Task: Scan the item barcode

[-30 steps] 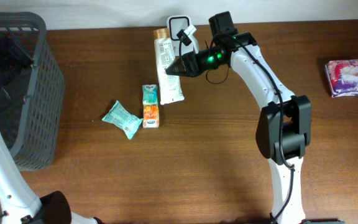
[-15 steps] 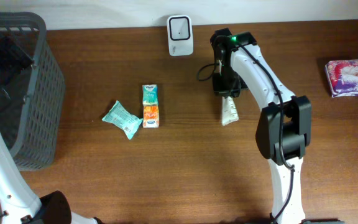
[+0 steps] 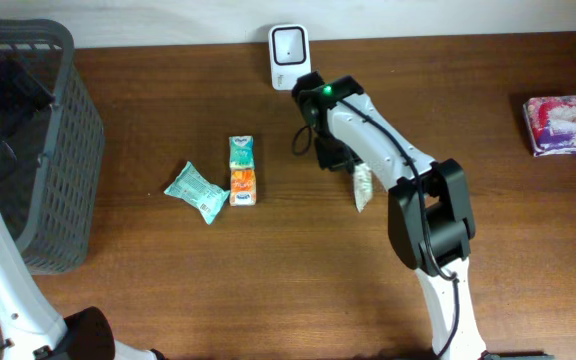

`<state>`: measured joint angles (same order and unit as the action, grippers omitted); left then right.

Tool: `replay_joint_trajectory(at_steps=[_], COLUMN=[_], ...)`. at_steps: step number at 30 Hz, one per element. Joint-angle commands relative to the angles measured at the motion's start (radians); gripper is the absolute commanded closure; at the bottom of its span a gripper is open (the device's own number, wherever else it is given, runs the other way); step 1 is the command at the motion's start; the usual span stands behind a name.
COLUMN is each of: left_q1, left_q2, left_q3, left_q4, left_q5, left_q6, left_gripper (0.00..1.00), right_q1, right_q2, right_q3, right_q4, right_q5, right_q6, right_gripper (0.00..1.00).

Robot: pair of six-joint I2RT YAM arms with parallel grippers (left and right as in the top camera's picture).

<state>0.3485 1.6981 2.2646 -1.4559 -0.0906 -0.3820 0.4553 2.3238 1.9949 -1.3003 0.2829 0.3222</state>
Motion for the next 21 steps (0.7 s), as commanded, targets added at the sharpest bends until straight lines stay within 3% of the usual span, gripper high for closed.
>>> replay_joint_trajectory(at_steps=[1,7,8,9,11,12,14,19,21], left_q1=[0.003,0.003,0.003,0.003,0.003,0.003,0.003,0.003,0.003], left_q2=[0.0,0.0,0.0,0.0,0.0,0.0,0.0,0.0,0.0], left_q3=[0.007,0.007,0.007,0.007,0.007,0.007,0.007,0.007,0.007], left_q4=[0.0,0.0,0.0,0.0,0.0,0.0,-0.001,0.0,-0.001], left_q5=[-0.011,-0.011,-0.011,-0.011,-0.011,-0.011,-0.011,-0.011,-0.011], left_q6=[0.016,0.016,0.016,0.016,0.016,0.016,0.016,0.016,0.016], left_gripper=[0.01,0.01,0.01,0.01,0.01,0.01,0.01,0.01,0.01], right_q1=[0.042,0.061,0.055,0.04,0.003,-0.039,-0.089,-0.129,-0.124], right_q2=[-0.004,-0.006,-0.008,-0.008,-0.008,-0.008,-0.008,-0.004,-0.003], right_q3=[0.004,0.037,0.07,0.112,0.159,0.173,0.169,0.074,-0.011], right_q4=[0.033,0.056,0.045,0.021,-0.017,-0.034,-0.048,0.035,0.113], right_q5=[-0.109,-0.287,-0.286,-0.26,-0.199,-0.201,-0.214,-0.429,-0.43], right_q6=[0.012,0.006,-0.034,-0.06,-0.06,-0.06,-0.063,-0.248,-0.247], right_gripper=[0.79,0.7,0.35,0.25,0.22,0.16,0.16,0.18,0.26])
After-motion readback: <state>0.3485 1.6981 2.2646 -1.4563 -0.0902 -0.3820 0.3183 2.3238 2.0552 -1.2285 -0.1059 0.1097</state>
